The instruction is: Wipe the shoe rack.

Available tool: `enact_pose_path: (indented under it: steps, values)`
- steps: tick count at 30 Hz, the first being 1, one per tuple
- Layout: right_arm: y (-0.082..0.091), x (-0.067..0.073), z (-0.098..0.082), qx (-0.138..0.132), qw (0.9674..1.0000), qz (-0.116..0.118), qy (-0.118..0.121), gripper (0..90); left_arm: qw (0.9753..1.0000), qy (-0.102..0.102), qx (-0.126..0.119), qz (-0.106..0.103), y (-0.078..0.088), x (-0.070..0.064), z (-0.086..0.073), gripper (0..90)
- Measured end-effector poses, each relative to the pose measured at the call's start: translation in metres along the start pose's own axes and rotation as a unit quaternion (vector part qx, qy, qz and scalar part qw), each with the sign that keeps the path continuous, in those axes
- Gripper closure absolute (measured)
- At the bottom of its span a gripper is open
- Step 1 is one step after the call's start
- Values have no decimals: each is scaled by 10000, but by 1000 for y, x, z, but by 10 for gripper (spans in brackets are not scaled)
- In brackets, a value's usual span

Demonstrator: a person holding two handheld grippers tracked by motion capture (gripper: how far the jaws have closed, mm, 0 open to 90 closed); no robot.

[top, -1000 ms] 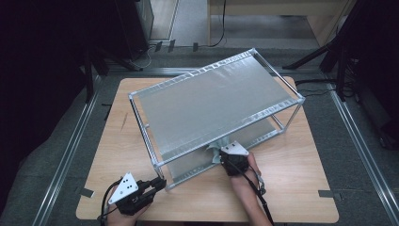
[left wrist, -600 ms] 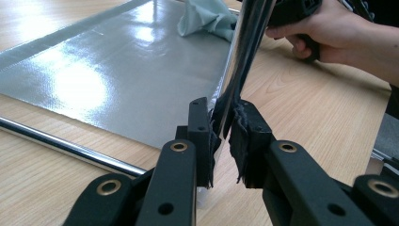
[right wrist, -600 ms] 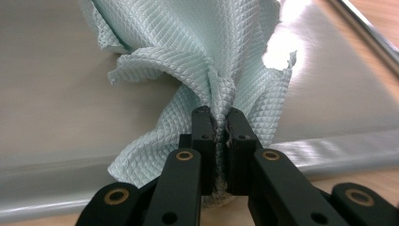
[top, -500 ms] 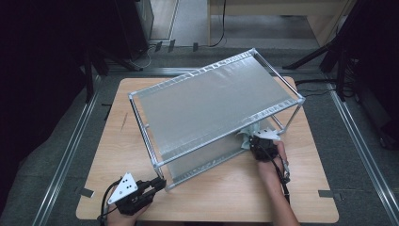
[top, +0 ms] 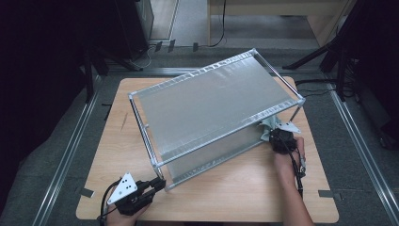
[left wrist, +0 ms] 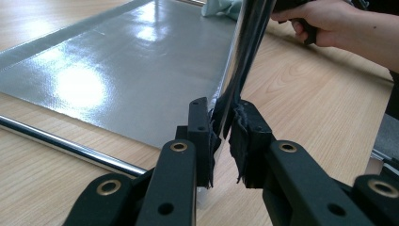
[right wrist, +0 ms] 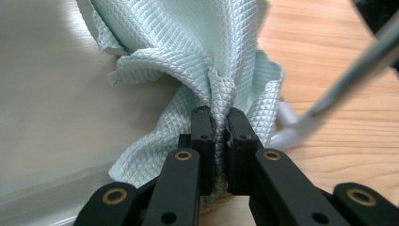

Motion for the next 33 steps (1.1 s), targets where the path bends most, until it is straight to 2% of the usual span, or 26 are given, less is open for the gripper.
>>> enact_pose_path:
  steps: [2, 3, 6, 8, 11, 16, 20, 25, 28, 31, 33]
  values:
    - [-1, -2, 0, -4, 10000, 3, -46, 847, 10000, 1, -1, 2, 0, 0, 0, 787]
    - [0, 0, -1, -6, 10000, 3, 25, 848, 10000, 5, 2, -3, 0, 0, 0, 787]
    - [6, 15, -4, -13, 9995, 234, 207, 848, 10000, -13, 13, 22, 0, 0, 0, 788]
    - [11, 28, -7, -26, 9987, 376, 348, 848, 10000, 8, 3, 26, -1, 0, 0, 790]
    - [22, 55, -13, -55, 9963, 709, 476, 848, 10000, 33, -1, 13, -1, 0, 0, 791]
    - [42, 103, -22, -34, 9905, 1203, 662, 850, 10000, 32, -1, 11, -2, 0, 0, 792]
    - [60, 141, -29, -21, 9830, 1579, 937, 850, 10000, 26, 3, 15, -2, 0, 0, 792]
    - [81, 186, -40, -39, 9711, 2059, 1209, 850, 10000, 22, 3, 19, -2, 0, 0, 793]
    - [97, 213, -47, -69, 9616, 2349, 1416, 850, 10000, 25, 4, 16, -2, 0, 0, 793]
    - [106, 228, -51, -96, 9544, 2527, 1584, 850, 10000, 19, 6, 16, -2, 0, 0, 793]
    - [107, 230, -52, -103, 9539, 2506, 1649, 850, 10000, 13, 14, 18, -2, 0, 0, 793]
Point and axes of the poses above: each handheld gripper's, and its own axes: y roughly backward along the jaws, z roughly out of its top, x roughly to its left, the point moved 9 cm from there along -y, roughly forward along the jaws, and after that the axes turned 6 degrees about -z, right-handed, at the moved point
